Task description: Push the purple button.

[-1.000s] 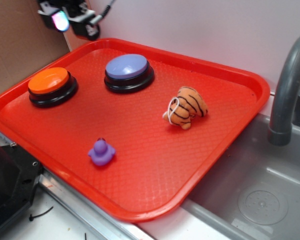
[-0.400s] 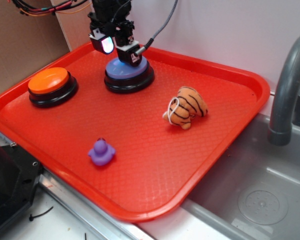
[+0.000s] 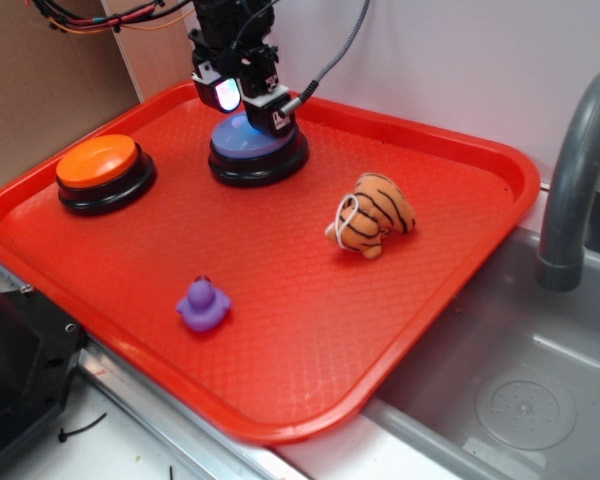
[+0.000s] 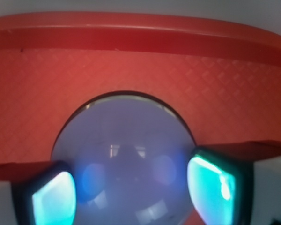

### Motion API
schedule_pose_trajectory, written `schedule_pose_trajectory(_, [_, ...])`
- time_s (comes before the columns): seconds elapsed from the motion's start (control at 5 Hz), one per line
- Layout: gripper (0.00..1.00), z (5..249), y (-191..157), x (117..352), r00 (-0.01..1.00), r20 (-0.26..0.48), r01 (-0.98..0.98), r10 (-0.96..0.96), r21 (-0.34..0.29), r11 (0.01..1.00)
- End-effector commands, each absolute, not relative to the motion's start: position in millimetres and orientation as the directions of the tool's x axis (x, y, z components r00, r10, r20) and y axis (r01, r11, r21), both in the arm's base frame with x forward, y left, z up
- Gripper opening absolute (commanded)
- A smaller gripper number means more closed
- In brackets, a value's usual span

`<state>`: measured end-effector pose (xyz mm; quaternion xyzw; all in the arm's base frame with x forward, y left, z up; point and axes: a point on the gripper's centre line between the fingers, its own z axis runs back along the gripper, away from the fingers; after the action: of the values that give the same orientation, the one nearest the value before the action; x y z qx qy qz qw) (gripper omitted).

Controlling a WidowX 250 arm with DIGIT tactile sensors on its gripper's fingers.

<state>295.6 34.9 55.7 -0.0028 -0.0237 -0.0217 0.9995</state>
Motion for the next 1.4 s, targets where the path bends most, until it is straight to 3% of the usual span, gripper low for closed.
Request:
schedule_pose_trajectory(0.0, [1.00, 102, 32, 310, 0.990, 0.128, 0.064, -0.066, 0.020, 0.998])
schedule_pose_trajectory(0.4, [1.00, 128, 31, 305, 0.986, 0.151, 0.057, -0.064, 0.054, 0.997])
schedule_pose_trajectory(1.0, [1.00, 67, 36, 299, 0.996, 0.051, 0.070, -0.072, 0.032, 0.997])
schedule_pose_trajectory(1.2, [1.00, 63, 36, 296, 0.997, 0.037, 0.072, -0.073, 0.029, 0.997])
